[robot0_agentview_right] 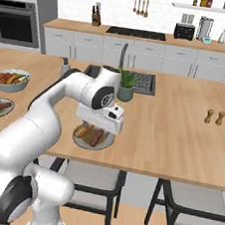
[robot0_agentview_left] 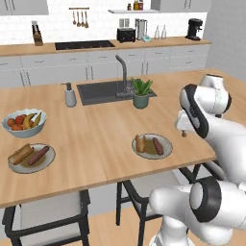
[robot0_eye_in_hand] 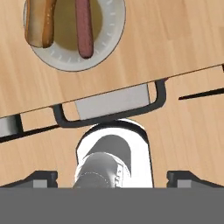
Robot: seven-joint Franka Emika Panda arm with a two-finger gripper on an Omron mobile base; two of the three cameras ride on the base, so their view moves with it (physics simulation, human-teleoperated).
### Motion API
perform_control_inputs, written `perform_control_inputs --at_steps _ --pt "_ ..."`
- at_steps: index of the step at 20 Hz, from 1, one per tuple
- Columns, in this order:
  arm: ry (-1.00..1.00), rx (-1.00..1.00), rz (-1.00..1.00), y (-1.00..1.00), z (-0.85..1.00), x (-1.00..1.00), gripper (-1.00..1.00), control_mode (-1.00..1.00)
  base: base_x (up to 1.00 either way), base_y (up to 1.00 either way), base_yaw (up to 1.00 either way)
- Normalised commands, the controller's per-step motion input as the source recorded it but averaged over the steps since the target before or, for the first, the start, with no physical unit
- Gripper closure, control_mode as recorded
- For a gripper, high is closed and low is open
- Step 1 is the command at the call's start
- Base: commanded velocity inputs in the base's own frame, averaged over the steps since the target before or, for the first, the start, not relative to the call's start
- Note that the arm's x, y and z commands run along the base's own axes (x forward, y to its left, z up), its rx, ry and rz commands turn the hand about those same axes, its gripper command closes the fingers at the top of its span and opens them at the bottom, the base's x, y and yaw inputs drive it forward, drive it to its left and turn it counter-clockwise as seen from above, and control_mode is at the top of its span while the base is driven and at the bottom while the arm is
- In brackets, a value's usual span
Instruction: Place one bun and one sausage from the bowl on each plate.
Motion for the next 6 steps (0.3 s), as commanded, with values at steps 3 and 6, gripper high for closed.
perform_control_inputs --at_steps 3,6 --pt "0.00 -0.07 0.00 0.00 0.00 -1.00 -1.00 -1.00 0.00 0.00 0.00" --pt "-0.01 -0.13 0.00 0.00 0.02 -1.00 -1.00 -1.00 0.00 0.00 0.00"
